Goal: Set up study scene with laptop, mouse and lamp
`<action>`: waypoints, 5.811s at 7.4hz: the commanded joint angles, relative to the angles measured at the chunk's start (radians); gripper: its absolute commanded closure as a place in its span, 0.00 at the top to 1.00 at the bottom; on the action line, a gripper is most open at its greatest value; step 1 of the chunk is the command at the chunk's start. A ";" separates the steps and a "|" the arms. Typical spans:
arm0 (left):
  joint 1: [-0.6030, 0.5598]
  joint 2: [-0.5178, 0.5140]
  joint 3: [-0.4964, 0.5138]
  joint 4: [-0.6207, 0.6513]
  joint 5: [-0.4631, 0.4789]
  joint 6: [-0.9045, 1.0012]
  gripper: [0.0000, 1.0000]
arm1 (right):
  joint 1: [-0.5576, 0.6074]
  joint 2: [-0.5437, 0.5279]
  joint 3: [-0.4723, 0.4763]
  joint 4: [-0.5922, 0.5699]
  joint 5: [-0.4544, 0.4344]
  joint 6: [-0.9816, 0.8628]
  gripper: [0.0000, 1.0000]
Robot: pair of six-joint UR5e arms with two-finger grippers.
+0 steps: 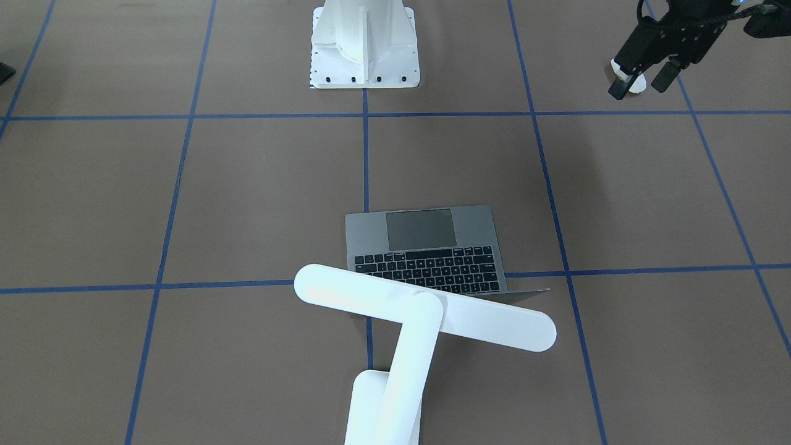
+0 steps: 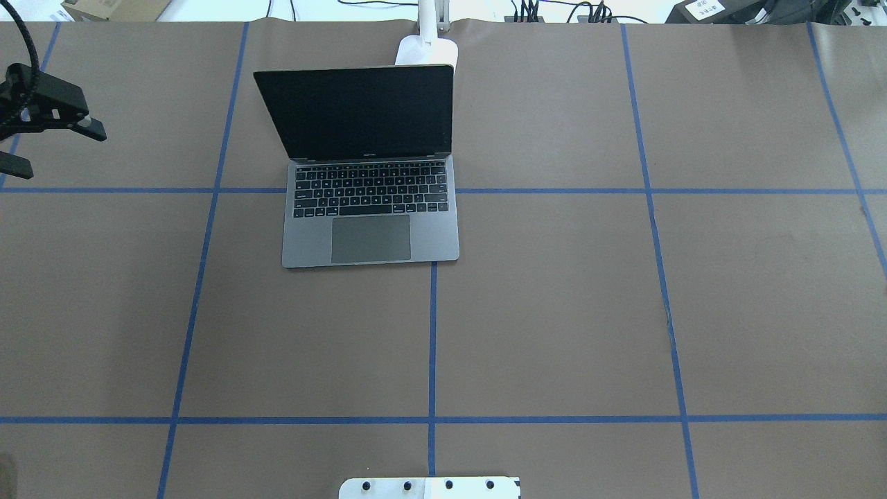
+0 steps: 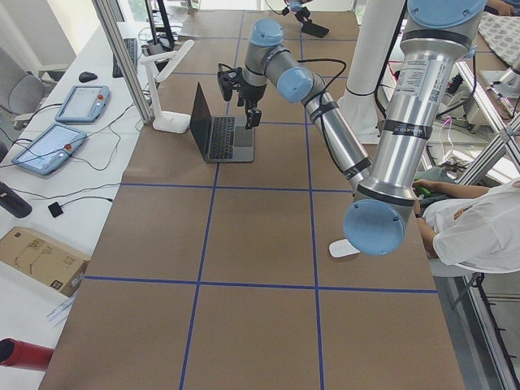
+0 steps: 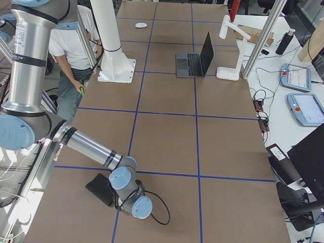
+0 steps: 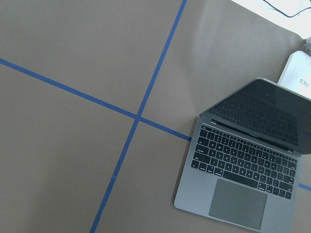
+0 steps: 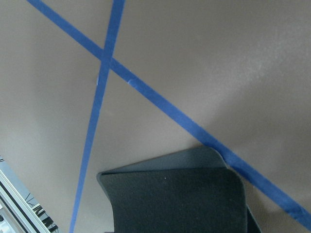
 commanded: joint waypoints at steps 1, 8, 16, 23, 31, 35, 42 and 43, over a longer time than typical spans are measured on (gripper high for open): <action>0.000 0.001 -0.003 0.001 0.000 0.000 1.00 | 0.000 0.001 -0.008 0.000 0.011 -0.004 0.59; 0.000 0.002 -0.019 0.001 0.000 -0.002 1.00 | 0.079 0.005 0.207 -0.282 0.001 -0.018 0.00; 0.000 0.073 0.011 -0.002 0.000 0.001 1.00 | -0.299 0.616 0.278 -0.599 0.418 0.452 0.00; -0.012 0.073 0.002 -0.002 0.000 -0.002 1.00 | -0.391 0.846 -0.102 0.195 0.521 1.139 0.00; -0.021 0.073 -0.016 -0.001 -0.002 -0.002 1.00 | -0.517 1.032 -0.268 0.193 0.581 1.162 0.00; -0.023 0.083 -0.035 -0.001 -0.002 -0.003 1.00 | -0.523 1.050 -0.299 0.193 0.583 1.162 0.04; -0.025 0.082 -0.059 0.001 0.000 -0.037 1.00 | -0.506 1.021 -0.310 0.184 0.681 1.203 0.38; -0.025 0.082 -0.066 0.001 -0.002 -0.037 1.00 | -0.497 1.021 -0.313 0.181 0.687 1.203 0.38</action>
